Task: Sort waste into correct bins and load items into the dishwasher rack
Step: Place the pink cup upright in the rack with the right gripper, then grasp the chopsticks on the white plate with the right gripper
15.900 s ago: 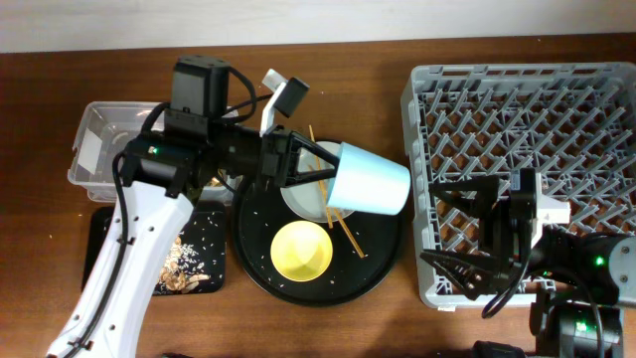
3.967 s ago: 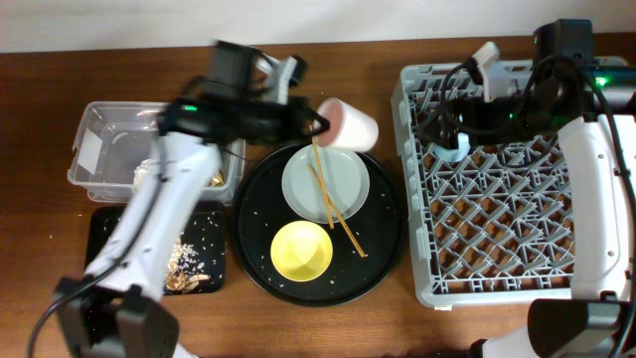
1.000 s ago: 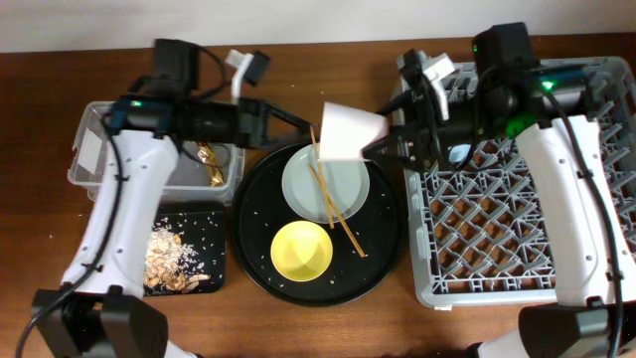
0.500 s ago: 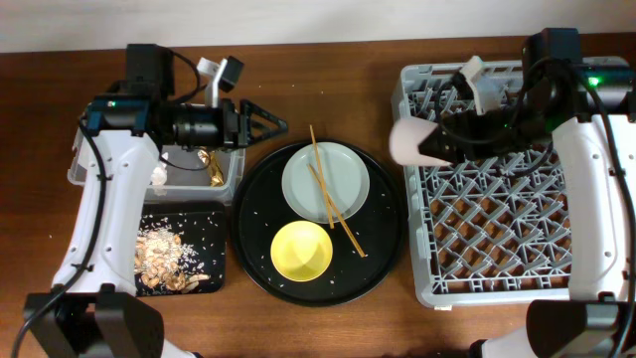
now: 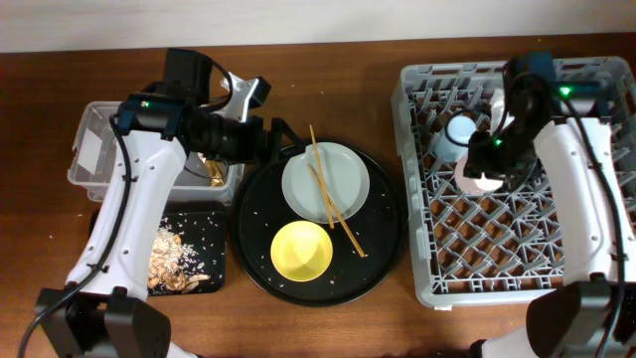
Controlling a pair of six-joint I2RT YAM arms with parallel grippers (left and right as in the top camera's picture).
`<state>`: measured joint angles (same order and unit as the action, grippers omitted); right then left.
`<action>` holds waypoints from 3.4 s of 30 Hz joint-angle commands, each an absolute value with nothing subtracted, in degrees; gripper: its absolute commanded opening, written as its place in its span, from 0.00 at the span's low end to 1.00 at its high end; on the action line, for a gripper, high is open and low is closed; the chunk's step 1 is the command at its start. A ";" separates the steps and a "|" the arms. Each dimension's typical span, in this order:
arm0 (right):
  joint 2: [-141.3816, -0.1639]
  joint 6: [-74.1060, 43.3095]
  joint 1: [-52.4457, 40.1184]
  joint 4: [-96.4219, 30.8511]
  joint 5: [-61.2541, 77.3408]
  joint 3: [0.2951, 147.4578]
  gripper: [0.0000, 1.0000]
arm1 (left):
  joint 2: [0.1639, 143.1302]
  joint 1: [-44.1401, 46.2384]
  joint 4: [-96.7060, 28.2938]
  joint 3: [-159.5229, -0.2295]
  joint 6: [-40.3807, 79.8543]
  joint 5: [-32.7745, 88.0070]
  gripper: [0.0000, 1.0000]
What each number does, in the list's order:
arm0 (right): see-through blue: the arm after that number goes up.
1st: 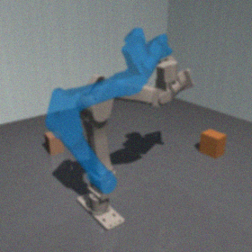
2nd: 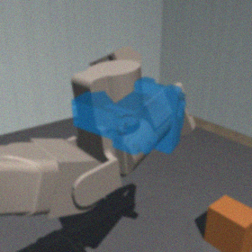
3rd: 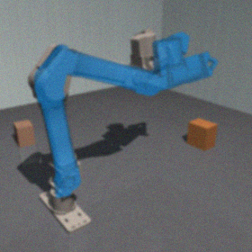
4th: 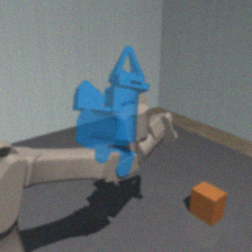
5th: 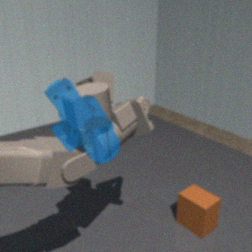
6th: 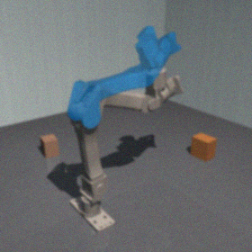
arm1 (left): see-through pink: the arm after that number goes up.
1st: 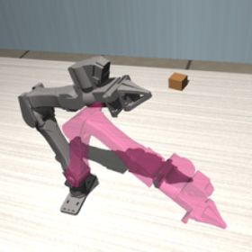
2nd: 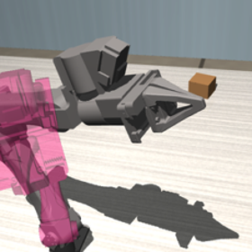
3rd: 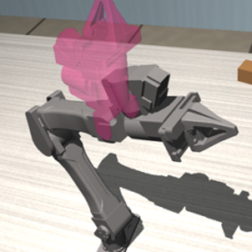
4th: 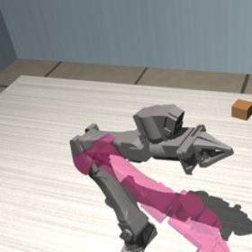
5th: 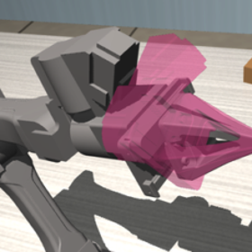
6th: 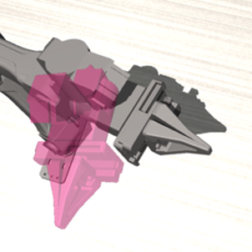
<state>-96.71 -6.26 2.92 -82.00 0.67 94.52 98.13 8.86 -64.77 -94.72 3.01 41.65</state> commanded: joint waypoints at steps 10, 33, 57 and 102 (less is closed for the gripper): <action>-96.86 -8.03 3.09 -71.46 -2.24 83.81 0.50 | 97.73 8.88 -65.49 -94.76 2.72 39.33 0.99; -96.66 3.25 0.60 -80.47 22.22 96.92 0.73 | 94.83 3.25 -64.49 -94.78 8.21 27.92 0.99; -97.23 -9.13 -33.15 -19.57 -0.69 63.42 0.63 | 93.03 -8.86 -67.35 -94.76 11.97 19.03 0.99; -117.69 -14.04 -33.36 -28.32 0.84 82.85 0.40 | 93.03 -8.86 -67.37 -94.76 11.97 19.03 0.99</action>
